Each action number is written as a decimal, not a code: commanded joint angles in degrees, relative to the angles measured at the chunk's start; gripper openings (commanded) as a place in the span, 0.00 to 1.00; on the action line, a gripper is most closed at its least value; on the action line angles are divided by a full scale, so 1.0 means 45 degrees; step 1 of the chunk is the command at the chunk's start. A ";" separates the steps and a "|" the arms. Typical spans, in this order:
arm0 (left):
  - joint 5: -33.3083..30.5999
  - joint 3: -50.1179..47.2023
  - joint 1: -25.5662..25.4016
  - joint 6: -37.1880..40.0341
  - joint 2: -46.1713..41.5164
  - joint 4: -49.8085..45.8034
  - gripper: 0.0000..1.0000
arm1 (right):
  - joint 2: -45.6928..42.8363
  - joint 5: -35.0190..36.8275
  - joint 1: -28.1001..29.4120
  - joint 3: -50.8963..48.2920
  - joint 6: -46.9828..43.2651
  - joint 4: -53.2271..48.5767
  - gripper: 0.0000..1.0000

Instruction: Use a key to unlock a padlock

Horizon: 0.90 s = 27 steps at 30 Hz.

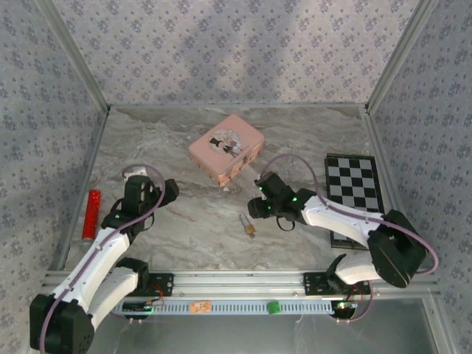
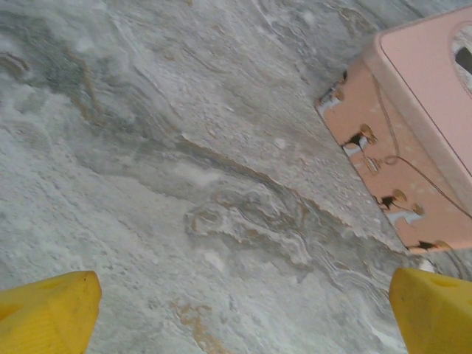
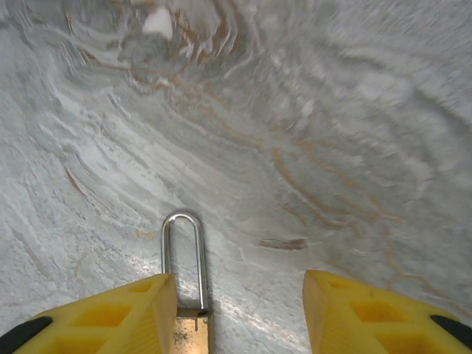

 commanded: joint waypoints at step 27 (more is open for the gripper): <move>-0.3283 -0.2857 0.1953 0.7426 0.5772 1.3831 1.00 | -0.3325 0.2389 -0.9039 -0.6541 -0.6514 1.1318 0.99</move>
